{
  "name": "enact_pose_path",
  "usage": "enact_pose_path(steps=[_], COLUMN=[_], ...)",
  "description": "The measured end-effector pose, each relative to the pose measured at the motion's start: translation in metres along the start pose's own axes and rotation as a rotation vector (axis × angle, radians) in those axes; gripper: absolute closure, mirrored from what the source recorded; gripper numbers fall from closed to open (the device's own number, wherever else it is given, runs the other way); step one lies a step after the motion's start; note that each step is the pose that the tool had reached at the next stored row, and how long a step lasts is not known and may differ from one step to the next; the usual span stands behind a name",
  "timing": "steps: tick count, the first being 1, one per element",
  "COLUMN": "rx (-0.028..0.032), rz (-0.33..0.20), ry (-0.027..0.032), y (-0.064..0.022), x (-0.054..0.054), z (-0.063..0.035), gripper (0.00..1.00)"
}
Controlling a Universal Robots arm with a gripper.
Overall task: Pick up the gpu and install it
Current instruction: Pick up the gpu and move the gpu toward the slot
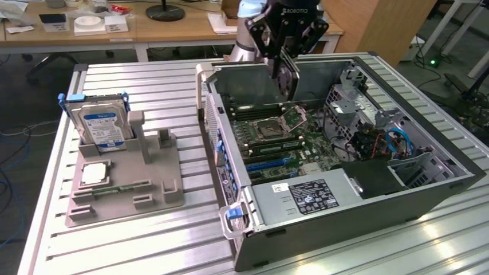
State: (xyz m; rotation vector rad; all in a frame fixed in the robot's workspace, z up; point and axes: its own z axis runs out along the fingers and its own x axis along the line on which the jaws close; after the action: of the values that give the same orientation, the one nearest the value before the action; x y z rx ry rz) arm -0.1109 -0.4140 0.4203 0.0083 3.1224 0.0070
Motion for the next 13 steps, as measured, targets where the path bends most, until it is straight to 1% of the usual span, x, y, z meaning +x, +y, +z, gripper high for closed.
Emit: enact_pose_path(steps=[10, 13], rx=[0.0000, -0.0002], rz=[0.000, 0.000], ry=[0.0000, 0.0000], y=[0.0001, 0.0001], x=[-0.020, -0.030], z=[0.0008, 0.0010], gripper=[0.72, 0.72])
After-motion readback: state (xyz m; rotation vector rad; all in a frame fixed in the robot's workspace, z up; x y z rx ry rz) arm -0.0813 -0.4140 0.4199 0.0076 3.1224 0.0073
